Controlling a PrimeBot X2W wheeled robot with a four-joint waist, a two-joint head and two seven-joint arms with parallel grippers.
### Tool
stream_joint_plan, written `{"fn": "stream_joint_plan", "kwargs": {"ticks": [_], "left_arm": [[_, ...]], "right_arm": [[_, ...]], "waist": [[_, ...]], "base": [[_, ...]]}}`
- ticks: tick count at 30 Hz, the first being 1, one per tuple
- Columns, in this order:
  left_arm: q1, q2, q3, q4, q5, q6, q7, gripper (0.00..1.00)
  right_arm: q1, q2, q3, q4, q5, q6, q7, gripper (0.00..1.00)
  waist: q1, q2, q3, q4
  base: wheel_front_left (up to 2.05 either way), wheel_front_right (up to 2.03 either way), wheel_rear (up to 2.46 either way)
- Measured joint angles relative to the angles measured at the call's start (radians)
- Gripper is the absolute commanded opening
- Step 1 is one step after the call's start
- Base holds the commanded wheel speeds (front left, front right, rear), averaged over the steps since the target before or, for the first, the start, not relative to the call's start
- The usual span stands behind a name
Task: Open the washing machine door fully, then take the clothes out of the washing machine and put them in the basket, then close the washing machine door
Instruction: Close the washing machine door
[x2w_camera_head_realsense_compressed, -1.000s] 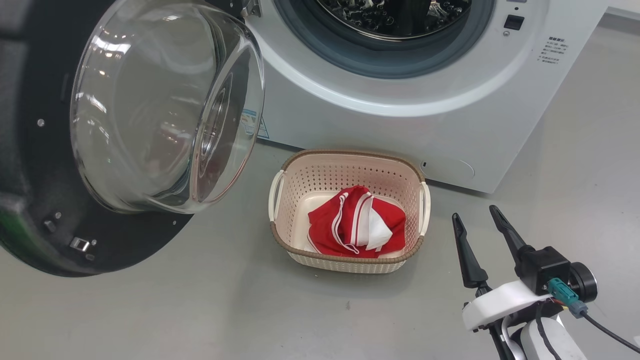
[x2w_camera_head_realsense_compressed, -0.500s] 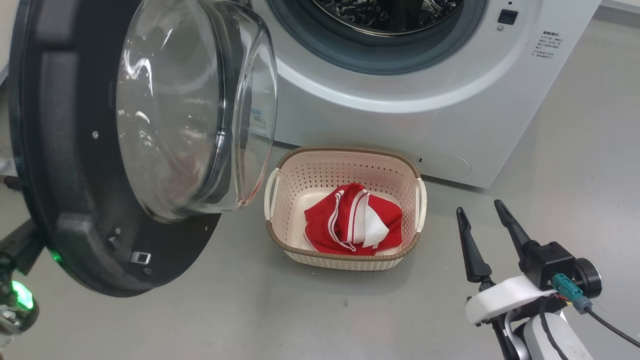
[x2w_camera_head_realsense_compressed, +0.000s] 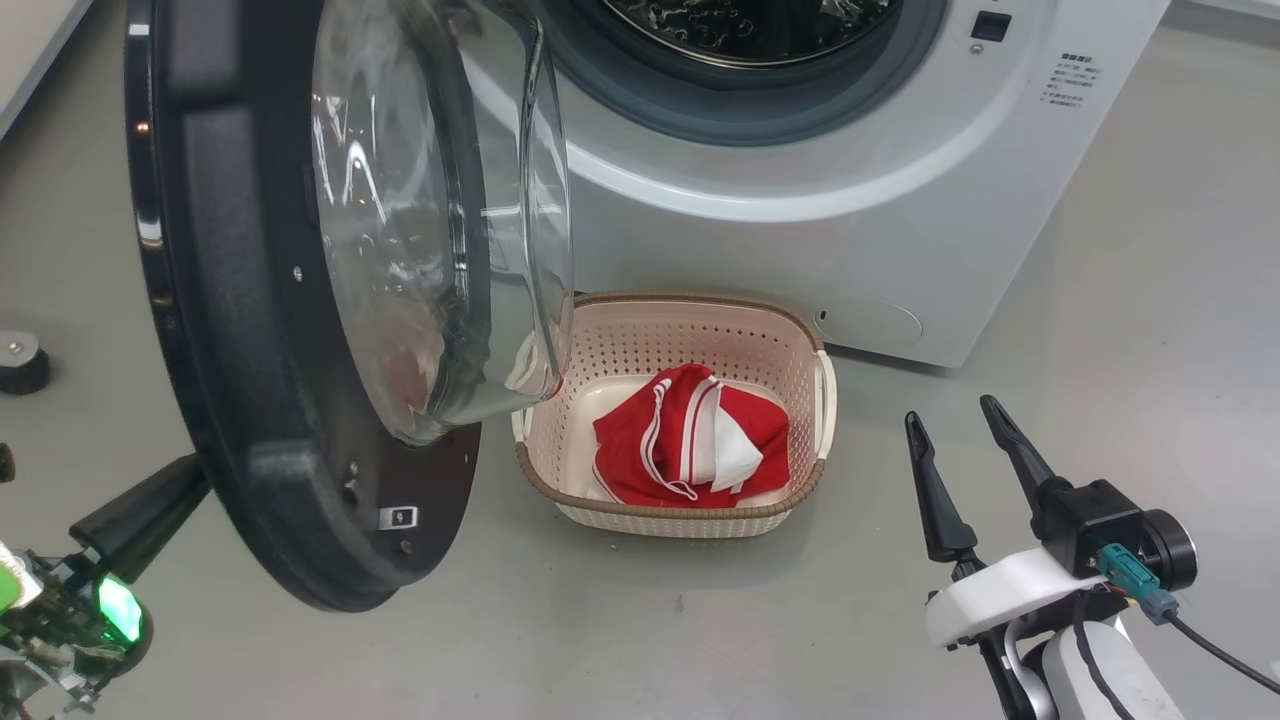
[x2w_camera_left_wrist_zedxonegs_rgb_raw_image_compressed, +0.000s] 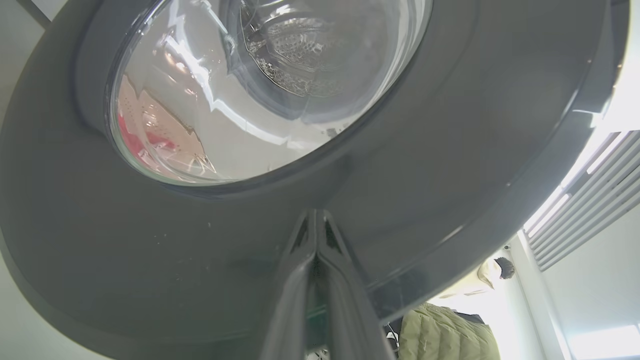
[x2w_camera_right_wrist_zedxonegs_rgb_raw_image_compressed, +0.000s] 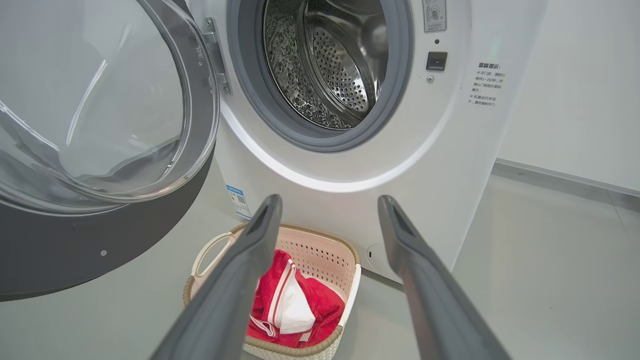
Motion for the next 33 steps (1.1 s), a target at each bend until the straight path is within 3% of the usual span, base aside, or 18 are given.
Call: {"fn": "stream_joint_plan", "kwargs": {"ticks": [13, 33], "left_arm": [[0.039, -0.025, -0.03, -0.133, -0.02, -0.008, 0.07, 0.0], [0.054, -0.039, -0.052, -0.255, -0.016, -0.008, 0.096, 0.0]], "right_arm": [[-0.018, 0.002, 0.01, -0.006, 0.0, 0.0, 0.0, 1.0], [-0.05, 0.008, 0.024, -0.027, 0.019, -0.01, 0.0, 1.0]], "waist": [[0.0, 0.0, 0.011, -0.09], [0.0, 0.0, 0.068, -0.321]], "base": [[0.0, 0.0, 0.0], [0.0, 0.0, 0.0]]}}
